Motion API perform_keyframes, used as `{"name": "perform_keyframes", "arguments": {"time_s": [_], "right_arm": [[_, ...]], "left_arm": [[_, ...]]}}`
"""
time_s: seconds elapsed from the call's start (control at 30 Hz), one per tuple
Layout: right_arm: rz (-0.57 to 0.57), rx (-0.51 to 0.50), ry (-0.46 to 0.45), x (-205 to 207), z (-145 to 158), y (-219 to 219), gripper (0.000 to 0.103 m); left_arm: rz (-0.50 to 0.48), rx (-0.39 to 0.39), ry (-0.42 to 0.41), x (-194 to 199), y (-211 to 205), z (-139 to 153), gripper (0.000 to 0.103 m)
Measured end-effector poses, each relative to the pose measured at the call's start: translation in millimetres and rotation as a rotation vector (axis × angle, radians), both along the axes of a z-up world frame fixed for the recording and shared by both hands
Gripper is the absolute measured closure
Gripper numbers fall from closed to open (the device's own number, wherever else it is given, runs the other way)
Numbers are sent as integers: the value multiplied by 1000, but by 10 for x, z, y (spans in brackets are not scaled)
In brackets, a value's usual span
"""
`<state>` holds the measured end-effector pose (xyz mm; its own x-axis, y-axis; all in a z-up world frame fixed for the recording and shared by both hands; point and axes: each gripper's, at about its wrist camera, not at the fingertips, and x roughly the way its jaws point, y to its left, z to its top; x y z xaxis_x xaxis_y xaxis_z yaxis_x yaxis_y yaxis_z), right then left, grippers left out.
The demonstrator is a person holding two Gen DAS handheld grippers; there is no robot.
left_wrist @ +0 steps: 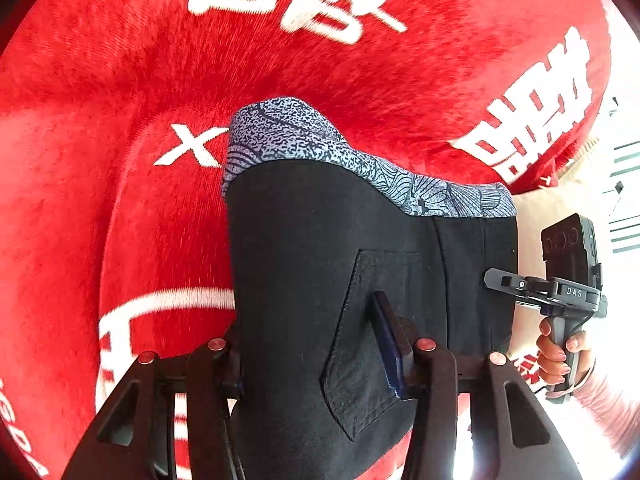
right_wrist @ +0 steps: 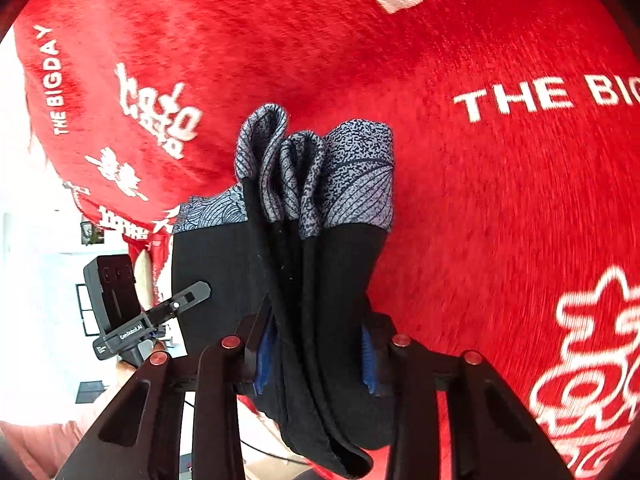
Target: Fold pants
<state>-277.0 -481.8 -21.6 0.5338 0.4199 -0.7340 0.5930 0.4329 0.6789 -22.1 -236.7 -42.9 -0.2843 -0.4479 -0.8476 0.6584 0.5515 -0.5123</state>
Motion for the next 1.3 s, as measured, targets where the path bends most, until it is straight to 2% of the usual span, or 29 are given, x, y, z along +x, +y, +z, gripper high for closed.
{"name": "perform_keyframes", "arguments": {"time_s": [0.13,0.2,0.27,0.37,0.4,0.43,0.5,0.53,0.57,0.7,0.77,0.87,0.97,1.07,1.13,1.3], "right_arm": [[-15,19,-24,-175,215,228,65],[-24,28,-29,-288,288,375,66],[-20,21,-22,-391,316,502,66],[-8,1,11,-515,192,684,65],[-6,-8,39,-542,83,750,65],[5,-22,63,-560,6,793,63],[32,-114,127,-566,-128,900,54],[25,-140,126,-572,-132,916,50],[18,-161,129,-574,-119,925,47],[45,-346,247,-513,22,1034,28],[63,-445,324,-427,130,1097,26],[57,-540,437,-419,326,1152,23],[37,-527,478,-452,484,1212,19],[20,-528,481,-609,705,1323,12],[12,-552,476,-628,841,1454,0],[9,-552,459,-552,1083,1777,0]], "left_arm": [[-9,6,-29,-173,296,230,52],[-2,14,-26,-264,410,238,52],[2,32,-25,-368,539,172,52],[4,87,-36,-537,597,-101,50],[9,119,-42,-564,628,-208,45],[30,147,-63,-578,674,-317,30],[69,156,-110,-543,762,-345,11],[80,175,-126,-521,778,-353,4],[89,191,-142,-505,790,-346,3],[58,256,-220,-528,791,-249,2],[33,293,-293,-589,768,-139,2],[2,322,-334,-669,763,9,1],[-33,348,-363,-776,774,160,1],[-55,373,-369,-907,806,300,1],[-56,386,-389,-983,815,398,1],[-54,396,-407,-1149,914,663,1]]}}
